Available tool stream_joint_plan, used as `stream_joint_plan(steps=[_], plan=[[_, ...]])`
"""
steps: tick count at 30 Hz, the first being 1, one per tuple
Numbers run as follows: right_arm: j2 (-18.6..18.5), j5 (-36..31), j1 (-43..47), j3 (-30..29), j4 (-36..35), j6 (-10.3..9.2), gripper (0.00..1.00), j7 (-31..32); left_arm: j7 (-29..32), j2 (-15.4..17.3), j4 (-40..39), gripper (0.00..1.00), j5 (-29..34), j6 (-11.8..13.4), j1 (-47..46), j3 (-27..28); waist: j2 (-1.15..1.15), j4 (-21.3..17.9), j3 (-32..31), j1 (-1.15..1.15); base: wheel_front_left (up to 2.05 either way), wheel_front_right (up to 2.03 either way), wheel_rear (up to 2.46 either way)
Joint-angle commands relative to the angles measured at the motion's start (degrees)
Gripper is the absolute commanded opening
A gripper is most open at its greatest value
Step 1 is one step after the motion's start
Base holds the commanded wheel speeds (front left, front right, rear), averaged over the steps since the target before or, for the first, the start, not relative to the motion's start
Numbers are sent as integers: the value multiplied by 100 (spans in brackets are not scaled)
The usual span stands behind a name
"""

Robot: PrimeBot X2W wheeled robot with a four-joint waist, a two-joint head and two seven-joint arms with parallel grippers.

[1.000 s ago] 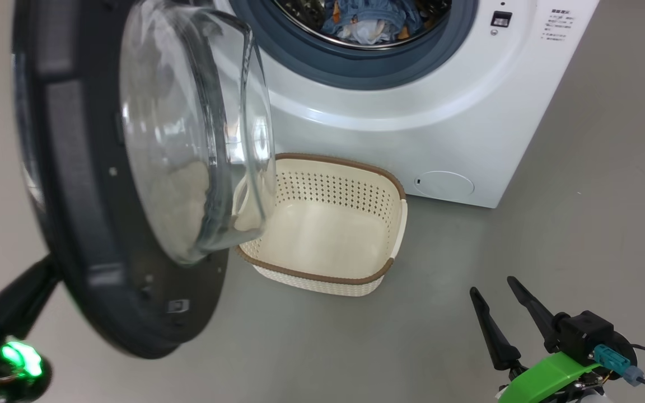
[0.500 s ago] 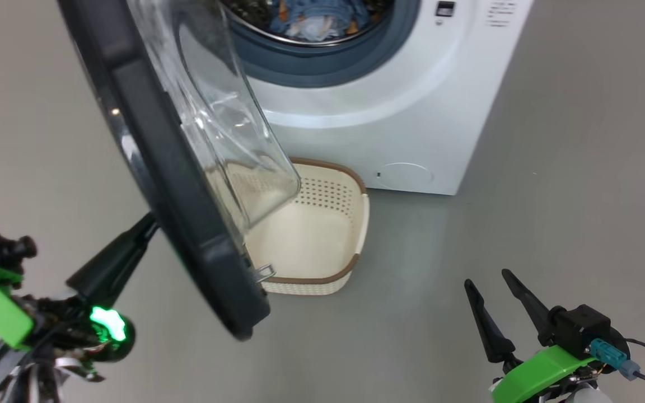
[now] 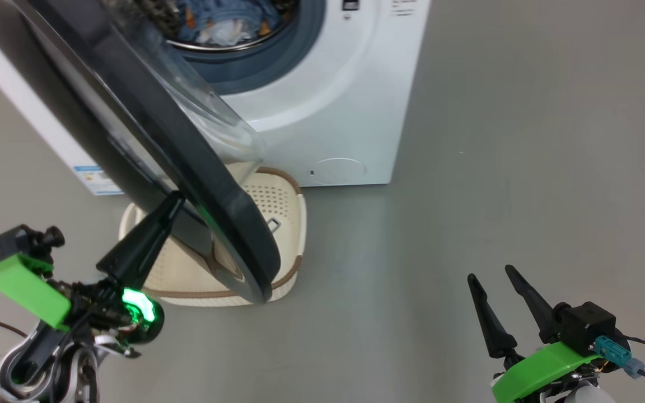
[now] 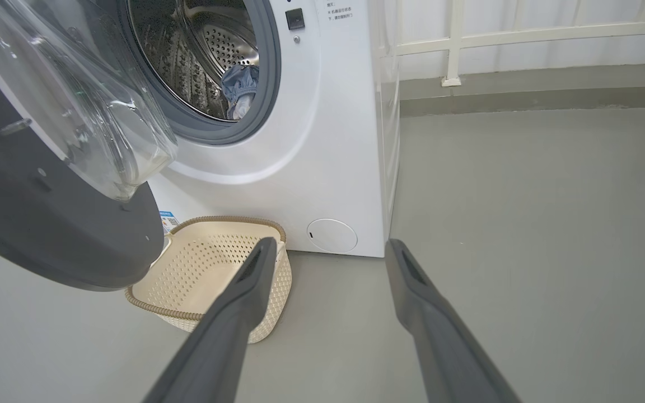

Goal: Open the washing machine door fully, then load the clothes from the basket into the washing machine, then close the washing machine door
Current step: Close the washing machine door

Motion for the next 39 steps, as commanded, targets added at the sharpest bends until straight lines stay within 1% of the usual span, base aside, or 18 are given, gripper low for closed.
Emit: stream_joint_plan(steps=[1,10,22,25,29,39], plan=[[16,39,-122,116,-144,9,100,-28,-76,103,-63,0,23,-76,-282,128,0,-291,35,0,0,0,0],[37,74,-189,173,-135,9,100,-28,-630,103,432,0,110,-201,-783,13,0,-713,125,0,0,0,0],[87,81,-332,164,-171,9,100,-28,-1433,114,1470,0,443,-256,-1708,124,0,-1116,433,0,0,0,0],[109,82,-368,136,-187,9,100,-28,-1610,128,1646,0,564,-258,-1915,220,0,-1153,503,0,0,0,0],[141,75,-418,128,-191,9,100,-28,-1821,120,1809,0,564,-259,-2145,339,0,-1165,583,0,0,0,0],[195,60,-523,126,-172,9,100,-28,-1913,112,1964,0,755,-260,-2262,346,0,-1054,627,0,0,0,0]])
